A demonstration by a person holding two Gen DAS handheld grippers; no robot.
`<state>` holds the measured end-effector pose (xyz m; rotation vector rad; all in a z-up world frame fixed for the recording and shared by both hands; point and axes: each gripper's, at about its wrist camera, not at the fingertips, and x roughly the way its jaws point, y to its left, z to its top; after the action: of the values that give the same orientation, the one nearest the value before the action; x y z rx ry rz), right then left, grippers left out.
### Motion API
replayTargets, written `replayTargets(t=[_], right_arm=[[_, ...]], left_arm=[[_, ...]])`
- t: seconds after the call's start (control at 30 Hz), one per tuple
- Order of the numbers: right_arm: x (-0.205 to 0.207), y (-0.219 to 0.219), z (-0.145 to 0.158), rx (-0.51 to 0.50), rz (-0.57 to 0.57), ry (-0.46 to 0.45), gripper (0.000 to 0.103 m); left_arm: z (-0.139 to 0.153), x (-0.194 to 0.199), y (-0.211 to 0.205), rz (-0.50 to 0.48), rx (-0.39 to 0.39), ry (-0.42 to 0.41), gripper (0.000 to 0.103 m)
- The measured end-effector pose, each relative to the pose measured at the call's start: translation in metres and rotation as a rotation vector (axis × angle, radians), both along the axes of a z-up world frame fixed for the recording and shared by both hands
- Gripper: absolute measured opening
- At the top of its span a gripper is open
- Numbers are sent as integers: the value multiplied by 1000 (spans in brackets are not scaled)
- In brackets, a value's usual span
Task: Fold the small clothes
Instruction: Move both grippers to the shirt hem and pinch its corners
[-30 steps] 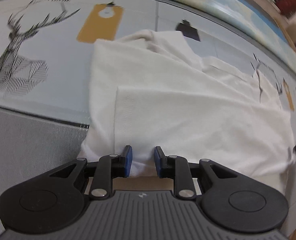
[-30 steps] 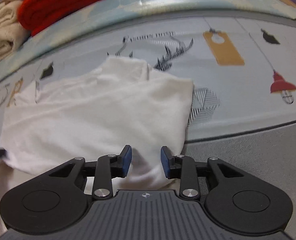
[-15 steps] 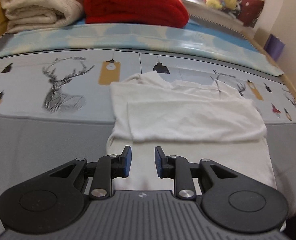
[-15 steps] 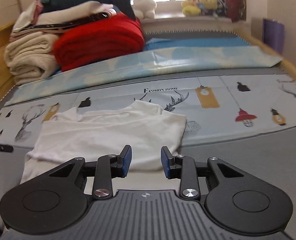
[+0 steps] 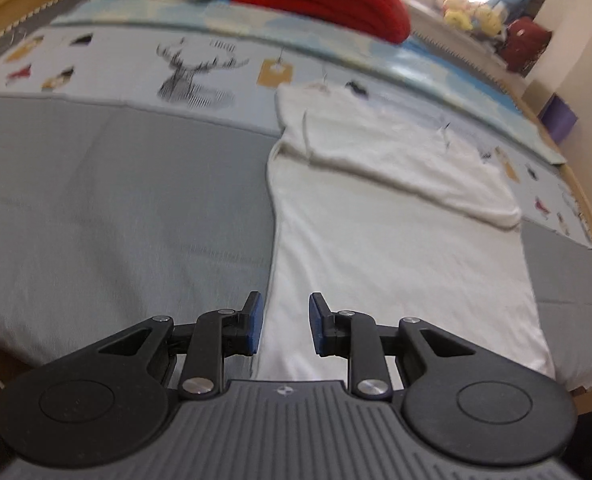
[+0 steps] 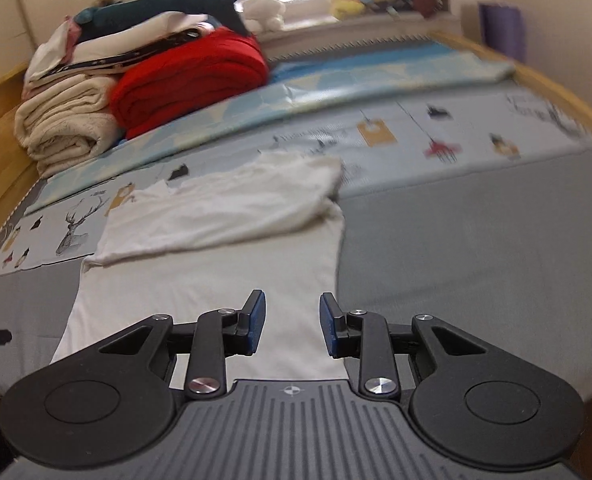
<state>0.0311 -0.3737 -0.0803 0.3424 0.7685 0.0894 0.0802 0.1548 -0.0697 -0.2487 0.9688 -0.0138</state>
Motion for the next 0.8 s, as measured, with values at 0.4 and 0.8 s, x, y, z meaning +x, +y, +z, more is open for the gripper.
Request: replayTargets(t=[0.4,0.8], right_arm=[[10,2,-67,-23,1,329,33],[18,12,-89,-128,54,422,36]], left_arm=[[-51,-1,-2,2,-31,237,29],[-75,7,-2,-4,10,309,32]])
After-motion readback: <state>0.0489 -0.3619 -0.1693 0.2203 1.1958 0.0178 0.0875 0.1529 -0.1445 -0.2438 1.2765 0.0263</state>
